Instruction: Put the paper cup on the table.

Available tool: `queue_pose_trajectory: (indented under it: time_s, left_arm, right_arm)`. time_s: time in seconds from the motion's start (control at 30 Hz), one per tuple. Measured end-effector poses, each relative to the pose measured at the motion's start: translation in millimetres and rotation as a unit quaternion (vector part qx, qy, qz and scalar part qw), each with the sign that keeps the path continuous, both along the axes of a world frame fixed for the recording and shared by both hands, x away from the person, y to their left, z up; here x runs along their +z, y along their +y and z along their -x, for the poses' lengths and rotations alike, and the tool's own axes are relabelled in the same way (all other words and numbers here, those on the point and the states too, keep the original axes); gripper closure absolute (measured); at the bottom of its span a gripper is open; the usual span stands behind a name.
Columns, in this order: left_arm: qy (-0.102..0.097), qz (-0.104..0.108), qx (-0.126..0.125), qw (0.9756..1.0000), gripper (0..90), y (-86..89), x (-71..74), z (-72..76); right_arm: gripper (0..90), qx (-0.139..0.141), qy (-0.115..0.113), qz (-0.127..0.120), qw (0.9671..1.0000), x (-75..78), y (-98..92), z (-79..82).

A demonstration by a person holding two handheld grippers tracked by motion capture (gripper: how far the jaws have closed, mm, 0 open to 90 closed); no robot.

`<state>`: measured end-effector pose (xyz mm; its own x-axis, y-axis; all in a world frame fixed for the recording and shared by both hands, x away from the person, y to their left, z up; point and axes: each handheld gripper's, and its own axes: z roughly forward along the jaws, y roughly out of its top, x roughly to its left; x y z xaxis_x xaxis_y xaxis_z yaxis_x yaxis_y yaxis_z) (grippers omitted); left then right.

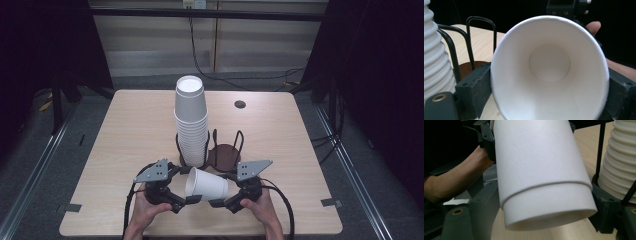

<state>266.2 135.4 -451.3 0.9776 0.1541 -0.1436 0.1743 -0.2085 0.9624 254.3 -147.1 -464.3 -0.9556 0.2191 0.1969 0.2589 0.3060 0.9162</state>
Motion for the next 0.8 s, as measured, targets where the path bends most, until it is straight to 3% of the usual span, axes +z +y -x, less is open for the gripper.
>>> queue_pose_trajectory:
  time_s: [0.37, 0.6, 0.7, 0.8]
  left_arm:
    - [0.004, -0.008, 0.022, 0.9997, 10.2, 4.8, -2.4, -0.2]
    - [0.006, -0.012, 0.032, 0.9994, 10.2, 6.4, -2.2, -1.9]
    - [0.005, -0.014, 0.034, 0.9993, 10.2, 7.7, -1.6, -2.0]
    - [0.006, -0.017, 0.041, 0.9990, 10.2, 11.7, 0.5, -2.3]
  right_arm:
    - [13.6, -0.021, -0.005, -0.025, 0.9995, -2.1, -2.0, 0.6]
    - [13.4, -0.056, -0.006, -0.033, 0.9979, -4.9, -9.3, 1.8]
    - [13.4, -0.064, -0.012, -0.037, 0.9972, -4.8, -11.1, 2.2]
    - [13.2, -0.096, -0.030, -0.037, 0.9942, -2.5, -13.9, 5.0]
